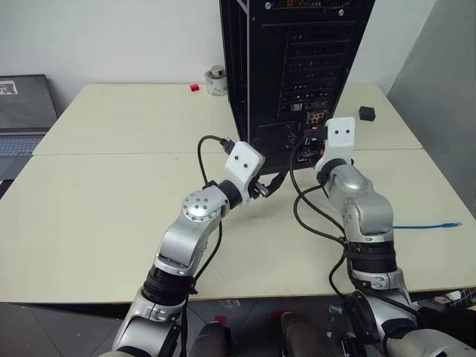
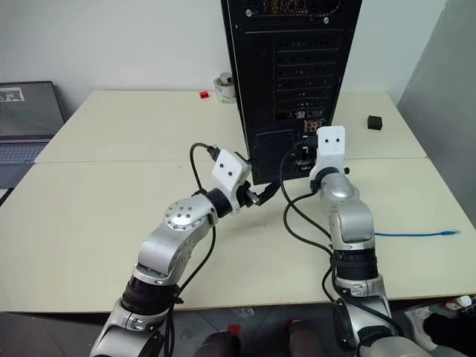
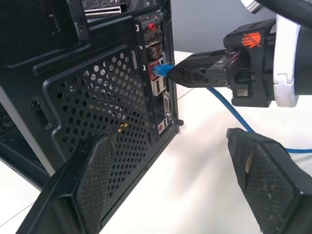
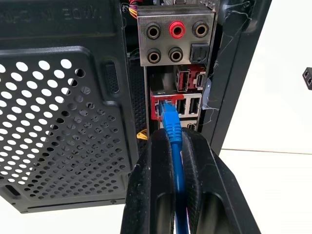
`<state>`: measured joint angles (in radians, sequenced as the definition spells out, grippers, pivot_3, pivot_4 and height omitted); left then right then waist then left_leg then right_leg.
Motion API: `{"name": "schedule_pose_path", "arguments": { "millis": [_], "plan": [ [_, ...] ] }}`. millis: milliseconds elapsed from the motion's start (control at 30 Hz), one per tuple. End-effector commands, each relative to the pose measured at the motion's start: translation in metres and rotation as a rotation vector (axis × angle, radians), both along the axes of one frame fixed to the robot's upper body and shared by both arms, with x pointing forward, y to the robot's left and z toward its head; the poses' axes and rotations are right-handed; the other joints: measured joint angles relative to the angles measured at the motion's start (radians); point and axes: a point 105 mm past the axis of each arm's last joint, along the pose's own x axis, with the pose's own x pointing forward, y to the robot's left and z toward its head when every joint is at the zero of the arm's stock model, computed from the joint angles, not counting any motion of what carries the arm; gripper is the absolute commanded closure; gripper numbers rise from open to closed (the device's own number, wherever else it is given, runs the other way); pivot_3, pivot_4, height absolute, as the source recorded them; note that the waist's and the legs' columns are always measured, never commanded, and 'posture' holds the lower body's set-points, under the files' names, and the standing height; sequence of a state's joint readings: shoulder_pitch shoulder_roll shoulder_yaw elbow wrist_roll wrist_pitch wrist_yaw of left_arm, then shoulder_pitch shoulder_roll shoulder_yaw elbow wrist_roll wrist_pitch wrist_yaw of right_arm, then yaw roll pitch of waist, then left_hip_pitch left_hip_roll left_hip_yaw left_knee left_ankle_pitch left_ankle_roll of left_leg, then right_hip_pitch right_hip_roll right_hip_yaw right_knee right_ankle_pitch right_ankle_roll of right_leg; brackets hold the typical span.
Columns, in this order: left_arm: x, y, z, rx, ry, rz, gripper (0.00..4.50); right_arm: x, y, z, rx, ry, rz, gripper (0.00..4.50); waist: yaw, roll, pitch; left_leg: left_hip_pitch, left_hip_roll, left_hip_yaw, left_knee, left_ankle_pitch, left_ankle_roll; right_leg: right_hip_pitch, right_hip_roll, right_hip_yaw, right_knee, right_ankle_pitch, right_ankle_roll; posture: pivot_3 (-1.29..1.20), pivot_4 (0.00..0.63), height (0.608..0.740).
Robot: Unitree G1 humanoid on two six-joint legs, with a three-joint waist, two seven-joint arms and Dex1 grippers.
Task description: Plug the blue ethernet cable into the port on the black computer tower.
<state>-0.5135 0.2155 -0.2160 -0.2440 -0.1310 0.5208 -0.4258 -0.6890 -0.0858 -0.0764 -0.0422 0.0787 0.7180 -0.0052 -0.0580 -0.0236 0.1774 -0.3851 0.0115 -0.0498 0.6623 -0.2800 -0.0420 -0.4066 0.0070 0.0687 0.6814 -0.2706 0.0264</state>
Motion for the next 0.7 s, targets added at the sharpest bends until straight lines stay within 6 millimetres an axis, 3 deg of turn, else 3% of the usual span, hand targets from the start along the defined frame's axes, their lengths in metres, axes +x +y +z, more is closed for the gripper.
{"name": "schedule_pose_path", "arguments": {
  "millis": [33,333,400,700],
  "plan": [
    [-0.005,-0.005,0.016,-0.005,-0.065,-0.02,0.66,0.002,0.002,0.036,-0.003,-0.133,0.001,4.5,-0.001,0.0,0.0,0.0,0.0,0.0,0.0,0.0,0.0,0.0,0.0,0.0,0.0,0.0,0.0,0.0,0.15,0.74],
    [-0.006,-0.003,0.014,-0.003,-0.062,-0.015,0.66,0.002,0.0,0.032,-0.02,-0.13,0.028,4.5,-0.002,0.0,0.0,0.0,0.0,0.001,0.0,0.0,0.0,0.0,0.0,0.001,0.0,0.0,0.0,0.0,0.15,0.74],
    [-0.005,-0.001,0.014,0.003,-0.061,-0.011,0.64,0.0,-0.002,0.029,-0.03,-0.126,0.047,3.82,-0.002,0.0,0.0,0.001,0.0,0.001,0.0,0.0,0.0,0.0,0.0,0.001,0.0,0.0,0.0,0.0,0.15,0.74],
    [0.0,0.006,0.014,0.05,-0.064,-0.001,0.64,-0.009,-0.019,0.02,-0.08,-0.104,0.077,1.92,0.006,0.0,0.0,-0.002,-0.001,0.0,0.0,0.0,0.0,0.0,-0.001,0.0,-0.002,0.0,0.0,0.0,0.15,0.74]
  ]
}}
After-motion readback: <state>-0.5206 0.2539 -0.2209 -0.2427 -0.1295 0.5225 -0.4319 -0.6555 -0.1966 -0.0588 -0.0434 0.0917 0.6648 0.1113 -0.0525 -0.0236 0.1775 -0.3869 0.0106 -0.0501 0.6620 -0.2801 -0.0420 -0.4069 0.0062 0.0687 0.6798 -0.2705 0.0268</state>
